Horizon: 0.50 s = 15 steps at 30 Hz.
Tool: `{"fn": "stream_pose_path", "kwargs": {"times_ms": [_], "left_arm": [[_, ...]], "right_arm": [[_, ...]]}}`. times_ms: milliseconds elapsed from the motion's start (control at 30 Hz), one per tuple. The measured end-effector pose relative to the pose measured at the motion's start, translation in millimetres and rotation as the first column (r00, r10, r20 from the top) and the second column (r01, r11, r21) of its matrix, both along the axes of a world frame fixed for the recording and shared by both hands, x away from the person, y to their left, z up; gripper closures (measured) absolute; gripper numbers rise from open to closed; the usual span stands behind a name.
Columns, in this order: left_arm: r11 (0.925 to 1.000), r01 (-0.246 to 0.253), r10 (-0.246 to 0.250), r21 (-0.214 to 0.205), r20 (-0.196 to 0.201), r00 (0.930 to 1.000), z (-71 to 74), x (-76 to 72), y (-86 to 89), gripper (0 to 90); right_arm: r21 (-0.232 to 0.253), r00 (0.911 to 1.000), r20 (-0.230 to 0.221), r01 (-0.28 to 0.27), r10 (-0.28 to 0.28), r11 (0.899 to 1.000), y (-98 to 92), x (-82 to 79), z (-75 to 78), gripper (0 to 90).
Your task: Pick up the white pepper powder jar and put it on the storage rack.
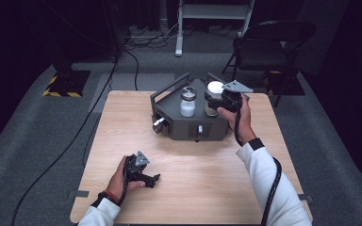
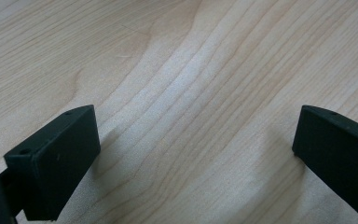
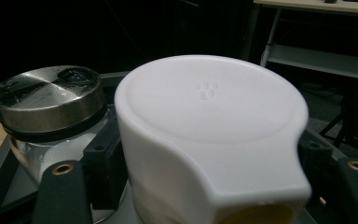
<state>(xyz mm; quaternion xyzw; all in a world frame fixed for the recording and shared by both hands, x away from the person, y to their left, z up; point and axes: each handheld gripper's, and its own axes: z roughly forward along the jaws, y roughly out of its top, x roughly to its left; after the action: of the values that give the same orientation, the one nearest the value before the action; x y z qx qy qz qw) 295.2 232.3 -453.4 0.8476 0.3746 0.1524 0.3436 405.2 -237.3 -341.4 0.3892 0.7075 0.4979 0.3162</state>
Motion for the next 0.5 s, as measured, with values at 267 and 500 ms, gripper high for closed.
{"fn": "stream_pose_path", "kwargs": {"times_ms": [267,500], "left_arm": [[1.0000,0.001,-0.001,0.000,0.000,1.0000,0.0,0.0,0.0,0.4],[1.0000,0.001,-0.001,0.000,0.000,1.0000,0.0,0.1,0.1,0.4]], "right_arm": [[-0.047,1.0000,-0.005,-0.001,0.001,0.999,2.9,-0.6,3.9,23.6],[-0.089,0.9996,-0.023,-0.017,0.015,0.996,0.5,-0.1,9.5,12.3]]}}
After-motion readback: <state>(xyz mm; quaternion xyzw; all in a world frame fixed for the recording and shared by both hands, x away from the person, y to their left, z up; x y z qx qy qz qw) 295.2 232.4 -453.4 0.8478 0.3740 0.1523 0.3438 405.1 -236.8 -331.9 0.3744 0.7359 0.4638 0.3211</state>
